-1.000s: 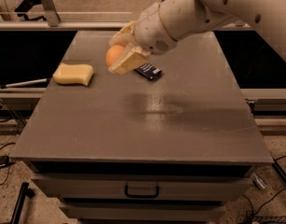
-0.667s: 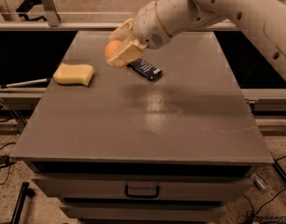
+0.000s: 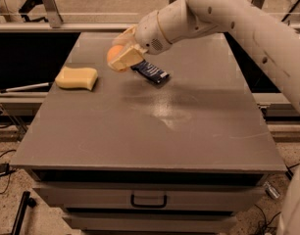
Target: Move orange near sponge
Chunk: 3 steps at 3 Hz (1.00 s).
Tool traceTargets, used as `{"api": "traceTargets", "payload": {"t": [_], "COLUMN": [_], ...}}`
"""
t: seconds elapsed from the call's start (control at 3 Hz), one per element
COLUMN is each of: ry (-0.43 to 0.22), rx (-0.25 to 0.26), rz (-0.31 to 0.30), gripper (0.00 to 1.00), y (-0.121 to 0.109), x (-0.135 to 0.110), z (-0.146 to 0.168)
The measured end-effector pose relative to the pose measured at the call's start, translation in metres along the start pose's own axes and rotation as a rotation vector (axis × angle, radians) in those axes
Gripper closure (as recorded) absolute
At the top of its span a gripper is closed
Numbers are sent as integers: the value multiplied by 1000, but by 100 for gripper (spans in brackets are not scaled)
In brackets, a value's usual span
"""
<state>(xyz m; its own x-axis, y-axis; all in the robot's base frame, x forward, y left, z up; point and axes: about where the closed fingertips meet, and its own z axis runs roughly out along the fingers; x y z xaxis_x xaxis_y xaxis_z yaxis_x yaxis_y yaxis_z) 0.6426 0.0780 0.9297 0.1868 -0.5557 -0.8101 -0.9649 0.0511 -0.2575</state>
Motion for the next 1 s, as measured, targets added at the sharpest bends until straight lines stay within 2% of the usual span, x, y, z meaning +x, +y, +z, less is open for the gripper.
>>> {"api": "traceTargets", "payload": {"t": [0.33, 0.67, 1.0], "ry": [-7, -17, -52], "rx": [-28, -45, -70], "rz": [62, 104, 143], "gripper": [100, 100, 100], "y": [5, 14, 24], "x": [15, 27, 29], "z": [35, 49, 54]}}
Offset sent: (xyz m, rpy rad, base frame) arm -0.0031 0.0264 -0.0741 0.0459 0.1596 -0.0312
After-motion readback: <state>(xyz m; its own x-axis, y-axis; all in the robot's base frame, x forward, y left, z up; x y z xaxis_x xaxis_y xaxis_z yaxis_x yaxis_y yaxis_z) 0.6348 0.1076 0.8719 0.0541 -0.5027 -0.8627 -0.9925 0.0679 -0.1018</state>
